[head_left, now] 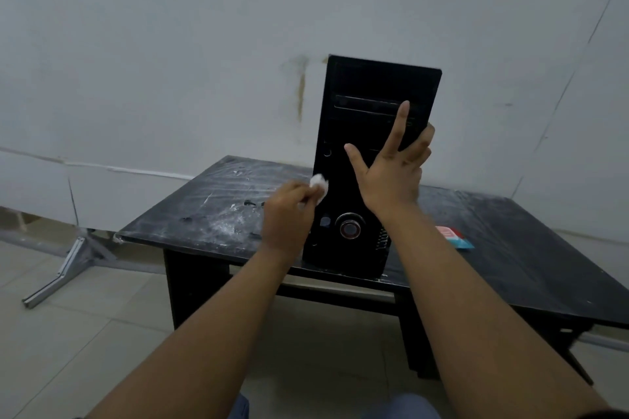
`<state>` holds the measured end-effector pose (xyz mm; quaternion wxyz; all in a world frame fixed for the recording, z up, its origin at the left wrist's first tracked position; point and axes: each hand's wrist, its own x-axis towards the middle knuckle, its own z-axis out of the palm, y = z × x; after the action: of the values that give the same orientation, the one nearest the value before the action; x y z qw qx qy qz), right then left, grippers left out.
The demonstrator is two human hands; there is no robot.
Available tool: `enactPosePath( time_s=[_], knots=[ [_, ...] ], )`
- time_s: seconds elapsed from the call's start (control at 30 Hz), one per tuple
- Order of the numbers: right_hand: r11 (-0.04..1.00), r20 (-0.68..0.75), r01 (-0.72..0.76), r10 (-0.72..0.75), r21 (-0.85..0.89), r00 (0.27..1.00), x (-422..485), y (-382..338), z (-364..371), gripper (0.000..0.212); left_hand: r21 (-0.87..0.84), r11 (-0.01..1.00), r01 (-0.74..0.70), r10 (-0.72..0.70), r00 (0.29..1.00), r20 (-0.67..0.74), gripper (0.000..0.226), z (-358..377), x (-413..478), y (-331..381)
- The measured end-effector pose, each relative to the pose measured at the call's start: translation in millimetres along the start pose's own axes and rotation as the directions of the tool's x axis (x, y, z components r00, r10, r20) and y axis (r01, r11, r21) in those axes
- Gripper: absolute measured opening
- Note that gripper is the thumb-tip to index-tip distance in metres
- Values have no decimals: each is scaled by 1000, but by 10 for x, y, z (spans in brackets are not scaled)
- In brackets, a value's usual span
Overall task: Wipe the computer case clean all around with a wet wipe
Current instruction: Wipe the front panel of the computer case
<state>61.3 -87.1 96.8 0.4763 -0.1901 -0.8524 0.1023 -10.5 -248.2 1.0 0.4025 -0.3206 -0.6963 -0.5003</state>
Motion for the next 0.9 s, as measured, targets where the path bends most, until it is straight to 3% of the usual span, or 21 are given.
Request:
enactPosePath(
  time_s=[0.1,0.17,0.3,0.5,0.63,0.8,0.9],
  knots=[
    [1000,-8,10,-10,0,1000,-1,9,-1,109,87,996,34,-53,972,227,8,-66,-548,-299],
    [1000,-7,10,-10,2,1000,-1,7,1,109,77,991,110,-128,944,305,8,-86,-765,-392],
    [1000,-17,22,-22,-12,1000,11,26,8,108,-17,976,218,-210,956,206,6,-26,-567,-234],
    [999,-32,29,-30,-15,999,1,27,17,106,-68,997,-32,34,999,20,10,-23,100,91],
    [999,-32,32,-33,-19,999,-4,31,10,107,22,964,-265,257,949,184,9,115,2,13],
    [999,-24,34,-35,-16,999,9,54,22,107,28,986,-163,151,957,247,6,173,-458,-117],
    [999,-27,36,-37,-18,999,6,62,42,107,53,980,-192,176,959,222,11,189,-289,-31]
  ],
)
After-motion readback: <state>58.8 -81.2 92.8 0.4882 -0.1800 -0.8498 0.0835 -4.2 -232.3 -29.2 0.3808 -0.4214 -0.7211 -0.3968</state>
